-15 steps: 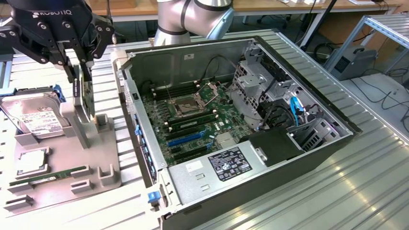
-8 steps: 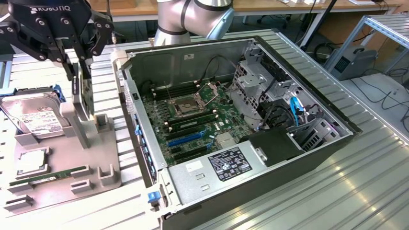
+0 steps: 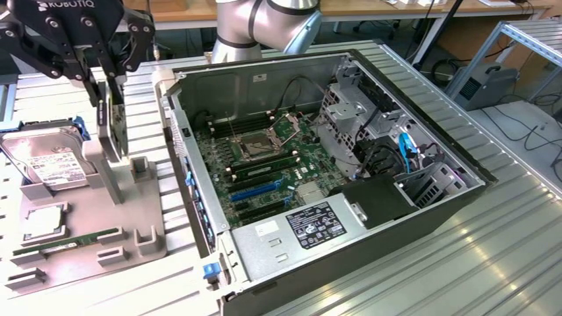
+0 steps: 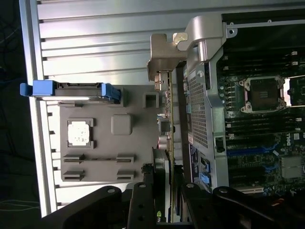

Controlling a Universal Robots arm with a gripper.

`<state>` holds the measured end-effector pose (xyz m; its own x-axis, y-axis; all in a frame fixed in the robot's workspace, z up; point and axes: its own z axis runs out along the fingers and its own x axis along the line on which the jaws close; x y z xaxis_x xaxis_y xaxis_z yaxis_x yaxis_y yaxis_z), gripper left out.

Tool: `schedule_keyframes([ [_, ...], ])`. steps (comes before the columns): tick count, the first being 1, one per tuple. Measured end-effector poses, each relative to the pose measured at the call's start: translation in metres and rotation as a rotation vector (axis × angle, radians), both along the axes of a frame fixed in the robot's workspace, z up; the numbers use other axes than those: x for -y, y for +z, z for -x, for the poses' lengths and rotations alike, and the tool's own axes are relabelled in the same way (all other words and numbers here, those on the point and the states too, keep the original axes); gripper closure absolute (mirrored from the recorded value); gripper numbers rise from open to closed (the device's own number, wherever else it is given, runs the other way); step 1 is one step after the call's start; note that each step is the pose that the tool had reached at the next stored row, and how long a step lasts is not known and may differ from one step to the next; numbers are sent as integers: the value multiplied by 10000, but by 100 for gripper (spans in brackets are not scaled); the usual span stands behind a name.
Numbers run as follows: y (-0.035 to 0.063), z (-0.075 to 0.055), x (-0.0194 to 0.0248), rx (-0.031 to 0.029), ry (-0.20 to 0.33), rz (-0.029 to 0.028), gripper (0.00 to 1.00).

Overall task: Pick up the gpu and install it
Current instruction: 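Pick up the gpu and move the gpu toward the slot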

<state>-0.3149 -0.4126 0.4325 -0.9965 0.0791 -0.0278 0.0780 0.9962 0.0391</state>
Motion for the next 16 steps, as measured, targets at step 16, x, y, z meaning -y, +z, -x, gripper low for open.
schedule_keyframes([
  [16, 133, 0, 0, 1, 0, -1, 73],
])
